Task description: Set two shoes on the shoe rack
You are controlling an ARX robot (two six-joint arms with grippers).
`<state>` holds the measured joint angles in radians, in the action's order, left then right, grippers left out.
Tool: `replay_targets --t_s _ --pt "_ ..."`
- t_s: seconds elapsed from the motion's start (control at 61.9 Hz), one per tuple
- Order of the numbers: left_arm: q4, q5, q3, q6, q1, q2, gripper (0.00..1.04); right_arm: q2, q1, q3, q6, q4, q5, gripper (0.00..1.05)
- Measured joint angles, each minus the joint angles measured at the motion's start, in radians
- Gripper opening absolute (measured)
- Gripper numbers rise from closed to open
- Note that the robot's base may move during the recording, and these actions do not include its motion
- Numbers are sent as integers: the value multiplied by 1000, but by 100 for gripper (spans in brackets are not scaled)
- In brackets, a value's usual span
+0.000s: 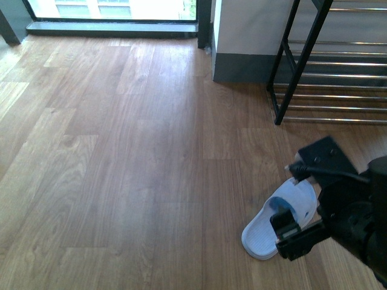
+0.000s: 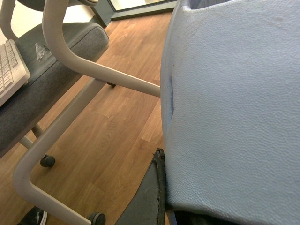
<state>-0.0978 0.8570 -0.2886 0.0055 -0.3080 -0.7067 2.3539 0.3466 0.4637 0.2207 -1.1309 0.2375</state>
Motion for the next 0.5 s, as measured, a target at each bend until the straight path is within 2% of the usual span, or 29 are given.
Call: replay_targets --t_s 0.258,0.501 --pt "0 0 0 0 0 0 2 238 -27 196 -18 29 -9 96" --pt "0 0 0 0 0 0 2 377 -96 359 -15 61 -2 96"
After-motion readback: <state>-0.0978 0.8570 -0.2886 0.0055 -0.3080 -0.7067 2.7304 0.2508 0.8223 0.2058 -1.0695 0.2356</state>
